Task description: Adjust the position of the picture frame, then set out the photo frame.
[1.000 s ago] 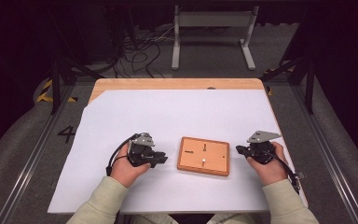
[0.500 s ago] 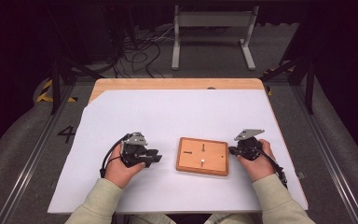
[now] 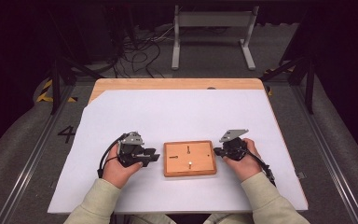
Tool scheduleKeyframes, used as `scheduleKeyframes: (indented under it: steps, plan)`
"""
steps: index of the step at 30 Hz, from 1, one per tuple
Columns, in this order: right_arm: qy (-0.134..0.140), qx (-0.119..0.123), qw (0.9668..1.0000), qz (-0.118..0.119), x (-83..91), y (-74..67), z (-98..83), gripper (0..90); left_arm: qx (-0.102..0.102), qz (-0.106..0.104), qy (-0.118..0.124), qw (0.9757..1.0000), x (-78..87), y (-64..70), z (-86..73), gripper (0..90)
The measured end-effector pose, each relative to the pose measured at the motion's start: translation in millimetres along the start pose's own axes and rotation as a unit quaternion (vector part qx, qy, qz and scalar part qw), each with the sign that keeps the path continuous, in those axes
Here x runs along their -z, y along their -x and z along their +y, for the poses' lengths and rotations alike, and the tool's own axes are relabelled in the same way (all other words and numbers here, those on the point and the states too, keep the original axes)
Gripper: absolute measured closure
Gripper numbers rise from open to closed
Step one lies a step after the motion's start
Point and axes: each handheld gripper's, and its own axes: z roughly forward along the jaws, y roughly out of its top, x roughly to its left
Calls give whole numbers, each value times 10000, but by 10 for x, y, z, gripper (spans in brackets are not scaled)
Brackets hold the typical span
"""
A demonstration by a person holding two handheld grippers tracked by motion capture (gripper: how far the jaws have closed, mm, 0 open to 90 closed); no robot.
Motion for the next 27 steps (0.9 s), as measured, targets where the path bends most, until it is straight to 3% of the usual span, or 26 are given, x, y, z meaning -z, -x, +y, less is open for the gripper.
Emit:
scheduleKeyframes:
  steps: [2,4,7,8,15,27]
  plan:
    - [-15,-22,10000,6,6,-5,-3,900,-1,13,45,10000,24,9,4,660]
    - [43,-177,9997,183,48,-1,-36,893,-52,5,77,10000,46,18,18,643]
    - [151,-177,9994,252,95,-4,-42,859,-42,-10,144,9999,60,54,39,621]
    - [315,-86,9991,275,164,-20,-37,845,-117,-38,206,9997,72,98,70,604]
    - [628,74,9978,184,397,-18,-37,819,-261,-204,405,9986,87,239,166,559]
    - [864,-15,9963,3,642,88,-112,780,-482,-486,454,9966,-11,479,262,511]
